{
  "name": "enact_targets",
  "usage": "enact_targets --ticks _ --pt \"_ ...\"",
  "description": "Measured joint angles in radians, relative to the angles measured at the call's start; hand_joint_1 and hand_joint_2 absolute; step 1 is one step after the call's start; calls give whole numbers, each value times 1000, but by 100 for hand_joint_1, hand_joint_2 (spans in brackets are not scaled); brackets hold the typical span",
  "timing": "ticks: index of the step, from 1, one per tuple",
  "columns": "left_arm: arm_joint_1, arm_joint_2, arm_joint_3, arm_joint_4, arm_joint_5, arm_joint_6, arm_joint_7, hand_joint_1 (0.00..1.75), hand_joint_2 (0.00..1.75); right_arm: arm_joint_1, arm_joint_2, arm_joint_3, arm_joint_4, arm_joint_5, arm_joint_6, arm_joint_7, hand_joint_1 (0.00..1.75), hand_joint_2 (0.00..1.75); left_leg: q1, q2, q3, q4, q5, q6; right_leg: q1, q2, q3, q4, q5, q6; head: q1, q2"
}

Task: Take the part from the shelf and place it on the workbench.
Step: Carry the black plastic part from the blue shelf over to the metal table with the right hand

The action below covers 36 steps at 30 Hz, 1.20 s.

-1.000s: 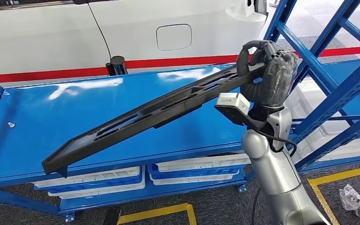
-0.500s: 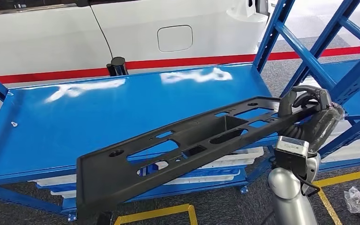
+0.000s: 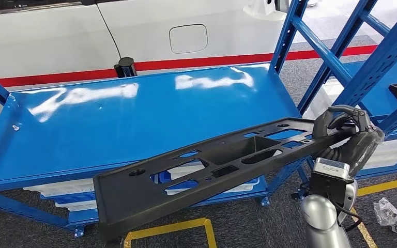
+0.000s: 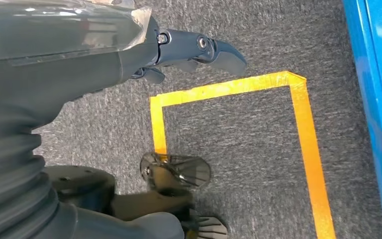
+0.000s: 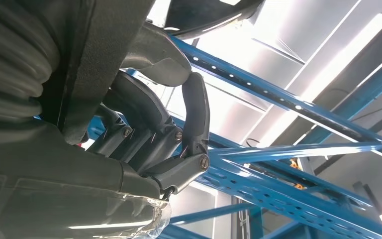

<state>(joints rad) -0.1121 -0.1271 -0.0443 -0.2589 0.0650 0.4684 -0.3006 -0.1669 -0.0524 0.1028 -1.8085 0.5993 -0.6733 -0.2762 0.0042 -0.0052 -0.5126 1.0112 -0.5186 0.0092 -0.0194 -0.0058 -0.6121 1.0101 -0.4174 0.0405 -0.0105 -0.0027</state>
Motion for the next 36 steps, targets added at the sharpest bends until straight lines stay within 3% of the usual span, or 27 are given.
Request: enact_targets --ticks 3,4,6,8,9,10,11,13,15,16,18,19,21,23,24,25,26,28,30,32,34,35,36 --pt "2 0 4 0 6 -3 1 0 175 14 -3 -7 -6 -2 -1 -7 175 175 -8 1 -7 -9 17 22 -2 -1 -6 0 11 21 2 0" --pt "2 0 6 1 8 -4 1 0 175 20 -5 -8 -8 -3 -1 -10 175 175 -8 2 -13 -12 26 31 -2 -1 -15 10 0 24 3 0" --pt "2 -1 7 1 10 -6 0 0 175 30 -11 -11 -11 -6 -1 -15 175 175 -7 6 -34 -17 49 48 -2 1 -47 86 -67 15 7 0" --pt "3 -2 10 1 11 -8 -3 0 175 38 -17 -14 -12 -11 -2 -18 175 175 -11 7 -63 -16 70 56 -1 2 -84 221 -149 8 11 0" --pt "4 -2 11 1 12 -8 -5 0 175 42 -19 -14 -12 -13 -2 -20 175 175 -12 8 -76 -16 79 57 -1 3 -89 270 -169 12 11 0" --pt "4 -2 12 1 12 -8 -7 0 175 45 -21 -14 -12 -15 -3 -21 175 175 -13 8 -88 -15 88 56 -1 3 -78 287 -171 19 11 0" --pt "4 -2 12 1 12 -8 -8 0 175 48 -22 -14 -12 -16 -3 -22 175 175 -14 8 -99 -14 96 55 -1 3 -49 262 -157 28 11 0" --pt "4 -2 13 1 12 -8 -8 0 175 49 -25 -14 -12 -17 -3 -23 175 175 -14 7 -118 -9 111 49 0 3 54 123 -125 39 11 0" --pt "4 -3 13 1 12 -9 -9 0 175 49 -26 -14 -13 -18 -4 -25 175 175 -17 5 -130 -4 125 39 5 4 135 -2 -121 32 11 0" --pt "4 -3 13 1 12 -9 -9 0 175 49 -26 -14 -13 -18 -4 -25 175 175 -18 4 -133 -3 132 34 8 5 147 -27 -126 24 10 0" --pt "5 -2 14 1 12 -9 -10 0 175 49 -26 -14 -13 -18 -4 -25 175 175 -18 2 -136 -2 142 24 6 5 137 -29 -116 8 8 0" --pt "5 -2 14 2 12 -9 -10 0 175 49 -26 -14 -13 -18 -4 -25 175 175 -16 2 -141 8 128 18 2 3 131 -28 -108 -2 7 0" --pt "6 -1 14 2 13 -9 -10 0 175 49 -26 -14 -13 -18 -4 -25 175 175 -9 1 -162 72 48 5 -7 -1 115 -31 -87 -22 3 0" --pt "6 0 15 2 14 -9 -10 0 175 49 -25 -14 -13 -20 -4 -25 175 175 -2 2 -191 205 -50 -6 -4 -2 89 -28 -63 -28 0 0" --pt "5 0 15 2 16 -9 -10 0 175 49 -25 -14 -13 -21 -3 -24 175 175 2 2 -195 256 -67 -10 -4 -2 73 -26 -51 -26 -1 0" --pt "5 0 15 2 17 -9 -10 0 175 50 -25 -13 -13 -23 -2 -23 175 175 6 2 -184 282 -61 -14 -4 -2 56 -23 -39 -23 -1 0" --pt "5 1 15 3 19 -9 -10 0 175 50 -25 -13 -12 -25 0 -21 175 175 9 2 -154 261 -35 -16 -5 -3 42 -20 -31 -18 -1 0" --pt "4 1 16 3 21 -9 -10 0 175 50 -25 -13 -12 -31 2 -18 175 175 16 2 -63 147 5 -19 -7 -3 20 -10 -19 -8 -1 0" --pt "1 1 17 3 23 -9 -11 0 175 49 -26 -12 -12 -36 4 -16 175 175 14 -2 8 39 -4 -18 -5 -4 7 -1 -11 4 -1 0" --pt "0 1 21 3 26 -8 -13 0 175 46 -26 -11 -12 -40 5 -14 175 175 5 -6 20 2 -15 -8 -5 -5 -3 0 5 19 0 0" --pt "2 1 26 4 28 -8 -15 0 175 46 -27 -9 -10 -44 7 -13 175 175 -1 -4 1 -3 -1 15 -8 -6 -17 0 17 34 0 0" --pt "3 2 29 5 29 -8 -15 0 175 47 -28 -8 -9 -44 7 -13 175 175 -2 -2 -10 -5 11 27 -9 -5 -28 11 5 35 1 0" --pt "4 2 30 6 29 -8 -15 0 175 48 -29 -7 -8 -45 8 -13 175 175 -3 0 -24 -8 24 38 -8 -4 -43 40 -27 30 3 0"
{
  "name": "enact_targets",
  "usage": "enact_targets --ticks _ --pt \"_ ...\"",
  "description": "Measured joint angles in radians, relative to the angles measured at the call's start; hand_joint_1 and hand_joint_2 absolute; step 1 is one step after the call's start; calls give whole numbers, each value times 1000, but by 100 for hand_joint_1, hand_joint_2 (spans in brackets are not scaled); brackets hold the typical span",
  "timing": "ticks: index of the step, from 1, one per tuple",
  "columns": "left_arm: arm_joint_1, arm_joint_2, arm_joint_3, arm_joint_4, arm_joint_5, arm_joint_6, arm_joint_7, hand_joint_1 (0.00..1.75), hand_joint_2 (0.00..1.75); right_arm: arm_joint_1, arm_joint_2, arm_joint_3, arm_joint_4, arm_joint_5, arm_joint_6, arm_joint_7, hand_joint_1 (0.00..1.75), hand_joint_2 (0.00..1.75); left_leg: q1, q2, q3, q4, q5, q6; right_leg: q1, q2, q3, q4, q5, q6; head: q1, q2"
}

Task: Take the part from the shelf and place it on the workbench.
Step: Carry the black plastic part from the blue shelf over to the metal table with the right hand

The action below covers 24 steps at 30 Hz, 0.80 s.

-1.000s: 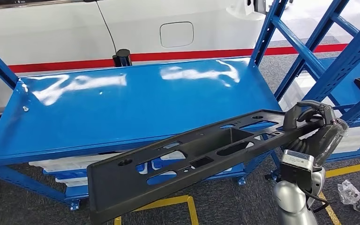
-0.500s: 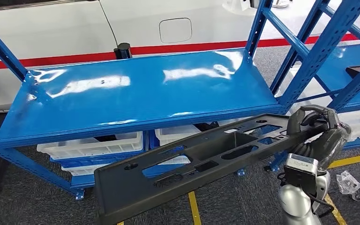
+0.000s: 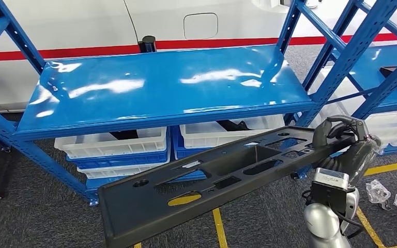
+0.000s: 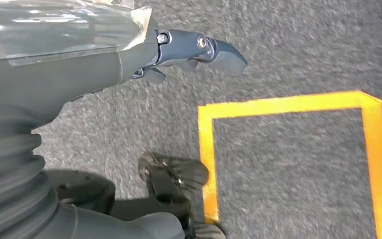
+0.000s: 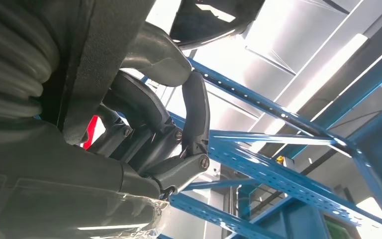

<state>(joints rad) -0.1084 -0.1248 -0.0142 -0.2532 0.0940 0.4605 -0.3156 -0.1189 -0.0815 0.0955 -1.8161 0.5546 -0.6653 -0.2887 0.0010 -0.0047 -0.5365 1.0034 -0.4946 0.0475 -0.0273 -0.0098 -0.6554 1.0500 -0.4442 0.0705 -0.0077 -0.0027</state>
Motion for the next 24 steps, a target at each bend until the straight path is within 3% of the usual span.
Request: enact_targets --ticks 3,4,5,6,8,10,11,13,14,16,18,19,21,22,24 --pt "0 0 1 1 0 0 0 0 175 0 -3 2 3 -1 2 1 175 175 -8 3 -46 0 38 16 4 4 -40 170 -129 -24 8 0" --pt "0 0 1 1 0 0 0 0 175 0 -3 2 5 -2 2 1 175 175 -11 3 -62 1 50 18 6 4 -38 215 -141 -23 8 0" --pt "0 0 2 1 0 0 -1 0 175 0 -3 3 6 -3 2 1 175 175 -14 3 -78 2 62 19 9 5 -24 233 -132 -17 9 0" --pt "0 0 2 1 0 0 -1 0 175 0 -3 3 7 -4 2 1 175 175 -17 3 -94 3 74 19 11 5 5 221 -110 -9 9 0" --pt "0 0 3 1 0 0 -2 0 175 -1 -4 4 9 -6 4 1 175 175 -20 2 -120 6 97 15 19 5 108 103 -83 -7 9 0" --pt "-1 -1 4 1 0 0 -4 0 175 -6 -4 5 9 -6 6 1 175 175 -22 2 -132 6 118 8 29 6 205 -39 -105 -21 8 0" --pt "-1 -1 4 1 0 0 -6 0 175 -8 -4 6 10 -6 8 1 175 175 -22 3 -135 4 129 3 34 6 226 -78 -116 -28 8 0" --pt "-1 0 4 2 -1 -1 -7 0 175 -9 -5 8 12 -7 12 1 175 175 -19 1 -140 1 143 -7 31 5 217 -90 -107 -39 8 0" --pt "0 1 4 2 -1 -1 -7 0 175 -8 -5 10 14 -8 13 1 175 175 -18 0 -146 10 128 -13 26 4 209 -90 -96 -47 7 0" --pt "2 2 4 3 -3 -2 -7 0 175 -7 -6 13 16 -10 14 1 175 175 -11 0 -166 77 41 -27 17 0 190 -92 -72 -63 1 0" --pt "1 3 5 3 -4 -3 -7 0 175 -6 -6 17 17 -12 16 2 175 175 -1 1 -188 203 -54 -40 18 -1 166 -90 -48 -70 -5 0" --pt "1 4 5 3 -4 -3 -7 0 175 -6 -6 19 18 -13 19 4 175 175 4 1 -192 257 -69 -46 18 -1 152 -87 -37 -68 -5 0" --pt "1 4 5 2 -5 -4 -6 0 175 -5 -6 24 22 -20 26 9 175 175 14 2 -161 284 -34 -56 15 -2 117 -74 -19 -60 -5 0" --pt "0 5 5 2 -5 -4 -5 0 175 -6 -6 25 24 -24 30 11 175 175 19 2 -123 248 -6 -60 14 -2 101 -64 -14 -56 -6 0" --pt "-5 5 5 2 -4 -4 -4 0 175 -7 -6 27 28 -31 35 15 175 175 23 0 -27 124 -2 -62 13 -2 73 -42 -7 -46 -5 0"
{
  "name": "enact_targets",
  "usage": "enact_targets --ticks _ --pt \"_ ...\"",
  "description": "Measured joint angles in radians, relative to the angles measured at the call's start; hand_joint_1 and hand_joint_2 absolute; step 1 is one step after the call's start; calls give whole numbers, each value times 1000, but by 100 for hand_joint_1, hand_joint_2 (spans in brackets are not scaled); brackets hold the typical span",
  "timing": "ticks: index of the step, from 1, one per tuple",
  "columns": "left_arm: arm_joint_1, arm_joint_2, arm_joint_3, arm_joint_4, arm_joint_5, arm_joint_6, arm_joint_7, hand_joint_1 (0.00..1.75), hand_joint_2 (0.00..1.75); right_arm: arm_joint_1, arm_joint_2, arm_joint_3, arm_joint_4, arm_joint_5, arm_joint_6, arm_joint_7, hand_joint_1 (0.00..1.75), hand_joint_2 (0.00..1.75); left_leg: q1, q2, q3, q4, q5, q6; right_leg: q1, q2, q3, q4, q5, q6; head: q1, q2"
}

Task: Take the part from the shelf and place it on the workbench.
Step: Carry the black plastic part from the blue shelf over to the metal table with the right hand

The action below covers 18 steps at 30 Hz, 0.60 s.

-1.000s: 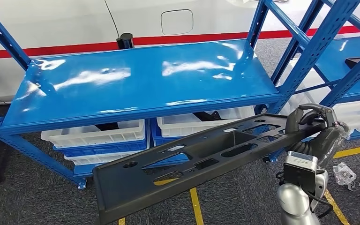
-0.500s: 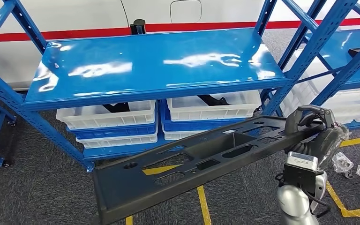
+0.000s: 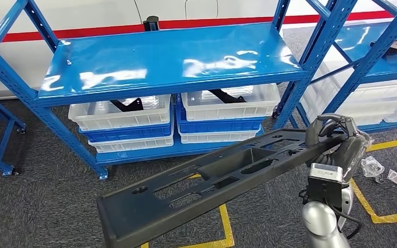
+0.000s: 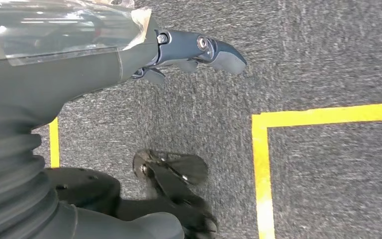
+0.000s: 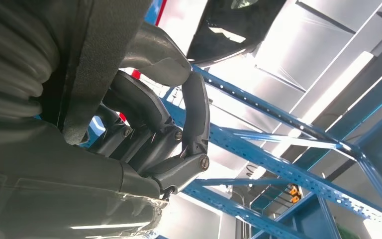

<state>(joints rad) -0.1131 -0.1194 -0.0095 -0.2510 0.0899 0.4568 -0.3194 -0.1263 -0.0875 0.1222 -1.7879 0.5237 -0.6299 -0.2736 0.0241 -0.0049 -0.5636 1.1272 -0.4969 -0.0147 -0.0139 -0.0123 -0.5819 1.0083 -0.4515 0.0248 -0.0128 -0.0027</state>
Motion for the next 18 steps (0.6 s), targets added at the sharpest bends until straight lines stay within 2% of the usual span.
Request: enact_targets --ticks 1,2,4,5,6,7,9,10,11,12,13,14,15,16,17,18 --pt "-3 0 0 0 0 0 0 0 175 -2 0 0 2 -3 2 1 175 175 -1 -2 32 -51 -13 2 1 -1 -10 8 5 7 1 0" --pt "-5 0 0 0 1 0 1 0 175 -5 0 1 5 -5 4 2 175 175 -5 -3 49 -83 -27 5 2 -2 -18 13 11 16 1 0" --pt "-6 1 0 0 3 0 1 0 175 -10 -1 2 12 -12 7 4 175 175 -11 -2 40 -99 -22 25 0 -3 -31 16 26 34 3 0" --pt "-6 1 0 0 4 1 1 0 175 -10 -2 2 16 -14 8 4 175 175 -12 -1 31 -103 -11 37 -2 -3 -40 22 20 38 3 0" --pt "-5 2 0 0 4 1 1 0 175 -11 -3 3 20 -15 8 4 175 175 -12 1 19 -106 1 52 -3 -1 -53 40 -1 37 5 0" --pt "-5 2 1 0 4 1 1 0 175 -11 -4 4 24 -16 8 4 175 175 -12 3 5 -108 16 62 -4 0 -68 77 -39 32 8 0" --pt "-5 2 1 0 4 1 1 0 175 -11 -6 5 30 -17 8 4 175 175 -15 4 -28 -108 42 70 -5 4 -96 192 -124 22 13 0" --pt "-5 2 1 0 4 1 1 0 175 -11 -6 5 33 -17 8 4 175 175 -16 5 -45 -108 56 70 -5 5 -101 247 -146 25 13 0" --pt "-5 2 1 0 4 1 1 0 175 -11 -6 5 37 -17 8 4 175 175 -17 6 -63 -107 70 69 -5 6 -93 276 -145 33 13 0" --pt "-5 2 1 0 4 1 1 0 175 -12 -6 5 40 -17 8 4 175 175 -17 7 -81 -106 83 67 -6 6 -72 276 -128 45 13 0" --pt "-5 2 1 0 4 1 1 0 175 -12 -6 5 43 -17 8 4 175 175 -16 7 -97 -106 96 64 -7 6 -36 242 -103 56 12 0" --pt "-5 2 1 0 4 2 1 0 175 -14 -6 6 45 -17 8 4 175 175 -16 7 -111 -105 109 60 -8 6 14 181 -87 63 13 0" --pt "-5 2 1 0 4 2 1 0 175 -17 -6 6 46 -17 8 4 175 175 -17 7 -123 -105 121 55 -6 7 69 103 -88 63 13 0" --pt "-5 2 1 0 4 2 1 0 175 -19 -6 7 47 -17 8 4 175 175 -18 7 -130 -106 134 49 -3 8 112 38 -97 56 11 0" --pt "-5 2 1 0 4 2 1 0 175 -22 -6 7 49 -17 8 5 175 175 -19 7 -134 -107 146 43 0 10 137 -8 -109 48 9 0" --pt "-5 2 1 0 3 2 0 0 175 -25 -6 8 50 -17 8 5 175 175 -20 7 -135 -112 158 38 5 12 144 -28 -114 39 8 0"
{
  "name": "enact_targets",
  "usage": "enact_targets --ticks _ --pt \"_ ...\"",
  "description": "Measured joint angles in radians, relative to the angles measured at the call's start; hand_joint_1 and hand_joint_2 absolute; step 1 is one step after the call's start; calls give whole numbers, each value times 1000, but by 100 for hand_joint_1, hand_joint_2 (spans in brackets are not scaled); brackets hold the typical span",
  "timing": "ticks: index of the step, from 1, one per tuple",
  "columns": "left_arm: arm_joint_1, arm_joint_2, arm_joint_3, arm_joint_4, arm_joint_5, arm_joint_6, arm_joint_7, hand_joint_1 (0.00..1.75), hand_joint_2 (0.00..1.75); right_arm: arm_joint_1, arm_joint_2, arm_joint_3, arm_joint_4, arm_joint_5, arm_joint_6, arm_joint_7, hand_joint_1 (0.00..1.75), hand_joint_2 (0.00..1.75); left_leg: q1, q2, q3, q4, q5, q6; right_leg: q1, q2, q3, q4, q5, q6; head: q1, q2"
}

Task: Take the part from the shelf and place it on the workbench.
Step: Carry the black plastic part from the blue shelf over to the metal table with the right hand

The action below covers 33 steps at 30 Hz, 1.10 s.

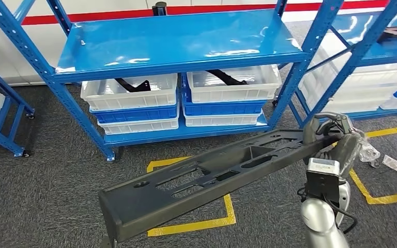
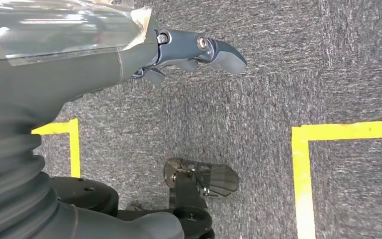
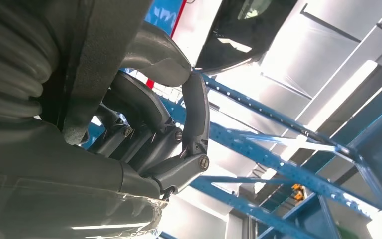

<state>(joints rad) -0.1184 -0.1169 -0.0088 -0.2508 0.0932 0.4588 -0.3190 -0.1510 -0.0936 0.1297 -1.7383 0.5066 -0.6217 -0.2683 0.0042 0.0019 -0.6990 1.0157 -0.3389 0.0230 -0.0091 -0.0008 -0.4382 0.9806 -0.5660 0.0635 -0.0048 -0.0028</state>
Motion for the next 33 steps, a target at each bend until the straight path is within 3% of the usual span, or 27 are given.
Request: enact_targets --ticks 2,3,4,6,7,8,9,10,12,14,15,17,18,20,22,23,24,26,27,28,30,32,33 --pt "1 0 0 0 -1 0 -1 0 175 -2 0 0 3 0 0 2 175 175 2 -2 -4 -7 11 -12 -3 1 -19 1 16 -18 -1 0" --pt "1 0 0 0 -1 1 -2 0 175 -3 0 0 5 0 0 2 175 175 3 -3 -11 3 -10 -17 -6 0 -27 2 27 -28 -3 0" --pt "1 -1 0 0 -1 2 -2 0 175 -3 0 0 6 0 0 3 175 175 5 -4 -21 35 -54 -22 -10 -2 -37 1 40 -39 -4 0" --pt "0 -1 0 0 -1 4 -2 0 175 -4 1 0 8 2 1 4 175 175 7 -5 -47 155 -167 -28 -10 -4 -60 2 65 -53 -7 0" --pt "0 -1 0 0 -1 5 -2 0 175 -4 1 0 10 4 2 5 175 175 8 -5 -56 222 -202 -30 -8 -5 -74 3 77 -56 -7 0" --pt "0 -1 0 0 -1 6 -3 0 175 -4 2 1 12 5 3 6 175 175 8 -5 -58 271 -214 -31 -6 -5 -87 4 87 -57 -7 0" --pt "0 -2 0 0 0 8 -4 0 175 -4 2 1 13 6 4 7 175 175 8 -5 -44 288 -201 -31 -4 -5 -102 5 97 -56 -7 0" --pt "0 -2 0 0 0 9 -4 0 175 -4 2 1 15 8 4 8 175 175 9 -5 -14 272 -176 -29 -3 -5 -116 6 107 -54 -7 0" --pt "-3 -2 0 -1 0 11 -6 0 175 -6 3 1 17 13 6 13 175 175 7 -6 89 159 -141 -21 -1 -5 -139 9 125 -47 -8 0" --pt "-6 -3 0 -2 0 12 -8 0 175 -13 6 1 17 23 8 20 175 175 2 -9 172 38 -153 -12 1 -5 -153 13 140 -32 -6 0" --pt "-6 -3 0 -3 0 12 -8 0 175 -17 8 1 17 28 9 23 175 175 -2 -10 190 6 -161 -7 0 -6 -159 13 148 -24 -5 0" --pt "-6 -4 0 -3 0 12 -9 0 175 -22 10 1 18 35 9 26 175 175 -6 -9 188 -19 -155 4 -4 -7 -171 15 159 -7 -6 0" --pt "-5 -4 0 -3 0 12 -9 0 175 -23 11 2 18 36 10 27 175 175 -6 -7 184 -28 -148 12 -4 -7 -182 25 148 -4 -5 0" --pt "-6 -6 0 -3 0 12 -10 0 175 -23 11 2 19 36 10 29 175 175 -3 -4 170 -42 -132 28 -5 -5 -216 102 84 -12 -1 0" --pt "-6 -7 0 -3 0 12 -10 0 175 -24 11 2 21 36 11 30 175 175 -3 -2 146 -39 -113 36 -6 -3 -252 235 11 -17 2 0" --pt "-5 -7 0 -3 0 12 -10 0 175 -23 11 2 22 36 11 31 175 175 -3 0 134 -38 -105 35 -7 -3 -258 285 -5 -12 2 0" --pt "-5 -8 0 -3 0 12 -10 0 175 -23 11 2 24 37 11 31 175 175 -2 1 122 -36 -96 34 -10 -3 -250 302 -3 -3 2 0" --pt "-5 -8 0 -3 0 12 -9 0 175 -24 11 2 25 45 11 31 175 175 2 3 97 -29 -81 26 -19 -3 -180 226 34 22 3 0" --pt "-6 -8 0 -3 0 12 -8 0 175 -25 11 2 25 51 11 31 175 175 3 3 86 -23 -75 20 -23 -3 -128 155 47 30 4 0" --pt "-6 -9 0 -3 0 12 -8 0 175 -27 11 2 25 56 11 31 175 175 3 3 75 -17 -69 13 -22 -1 -81 84 51 31 4 0" --pt "-8 -9 0 -4 0 13 -8 0 175 -32 12 2 26 61 11 32 175 175 0 3 61 -11 -54 0 -16 2 -39 11 43 20 3 0" --pt "-7 -9 0 -4 0 13 -8 0 175 -33 12 2 30 62 11 32 175 175 1 2 53 -10 -41 -11 -17 1 -48 10 50 1 1 0" --pt "-6 -9 0 -4 1 13 -8 0 175 -33 12 2 32 62 11 32 175 175 3 1 47 -3 -52 -16 -20 0 -56 12 58 -9 0 0"
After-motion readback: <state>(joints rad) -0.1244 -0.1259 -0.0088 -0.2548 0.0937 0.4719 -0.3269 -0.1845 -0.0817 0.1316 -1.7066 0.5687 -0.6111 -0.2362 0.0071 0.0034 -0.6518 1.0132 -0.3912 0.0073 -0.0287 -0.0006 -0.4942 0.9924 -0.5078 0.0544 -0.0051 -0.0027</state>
